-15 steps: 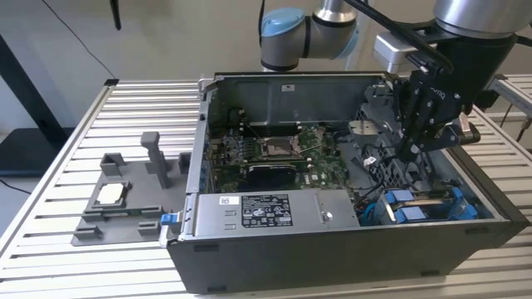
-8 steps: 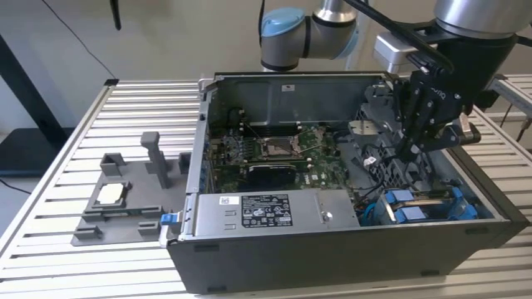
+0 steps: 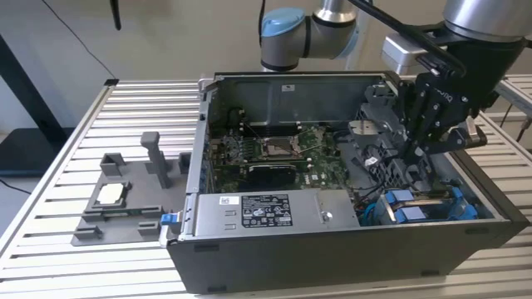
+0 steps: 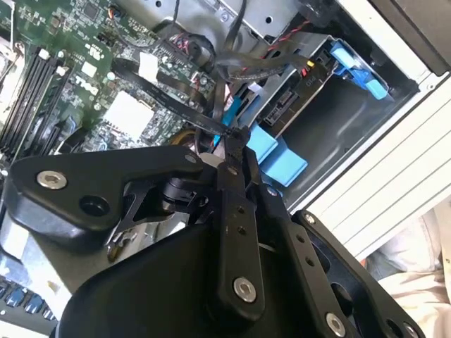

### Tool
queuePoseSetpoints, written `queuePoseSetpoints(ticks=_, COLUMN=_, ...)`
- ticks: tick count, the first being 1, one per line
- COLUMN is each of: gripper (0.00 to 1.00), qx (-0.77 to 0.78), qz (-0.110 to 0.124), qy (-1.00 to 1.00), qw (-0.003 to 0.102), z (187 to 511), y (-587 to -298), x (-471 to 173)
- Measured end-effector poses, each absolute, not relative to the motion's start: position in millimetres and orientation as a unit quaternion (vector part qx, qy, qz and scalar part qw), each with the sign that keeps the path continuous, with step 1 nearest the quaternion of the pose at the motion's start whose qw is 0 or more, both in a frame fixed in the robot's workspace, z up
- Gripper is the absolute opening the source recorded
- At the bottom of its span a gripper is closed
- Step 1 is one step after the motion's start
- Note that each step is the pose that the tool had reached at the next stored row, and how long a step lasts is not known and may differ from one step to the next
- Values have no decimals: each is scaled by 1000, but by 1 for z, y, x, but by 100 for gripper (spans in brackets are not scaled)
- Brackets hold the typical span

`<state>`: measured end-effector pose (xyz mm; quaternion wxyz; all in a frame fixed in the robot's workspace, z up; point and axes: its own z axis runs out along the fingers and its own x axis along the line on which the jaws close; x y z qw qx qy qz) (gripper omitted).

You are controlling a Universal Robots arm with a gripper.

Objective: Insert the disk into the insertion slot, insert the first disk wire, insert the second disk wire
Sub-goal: 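Insert the second disk wire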

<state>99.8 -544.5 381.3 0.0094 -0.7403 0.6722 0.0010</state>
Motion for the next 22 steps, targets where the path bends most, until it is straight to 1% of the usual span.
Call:
queuePoseSetpoints(ticks=5, gripper=16, qx=-740, qz=8, qy=672, qw=3, z=378, y=-551, x=108)
queuePoseSetpoints(ticks=9, gripper=16, qx=-740, qz=11, qy=672, qw=1, z=375, y=-556, x=112)
queuePoseSetpoints(ticks=11, gripper=16, qx=-740, qz=13, qy=672, qw=2, z=374, y=-559, x=114)
queuePoseSetpoints(ticks=17, gripper=16, qx=-739, qz=20, qy=674, qw=9, z=370, y=-564, x=117)
queuePoseSetpoints(ticks=22, gripper=16, qx=-722, qz=21, qy=692, qw=10, z=367, y=-565, x=117)
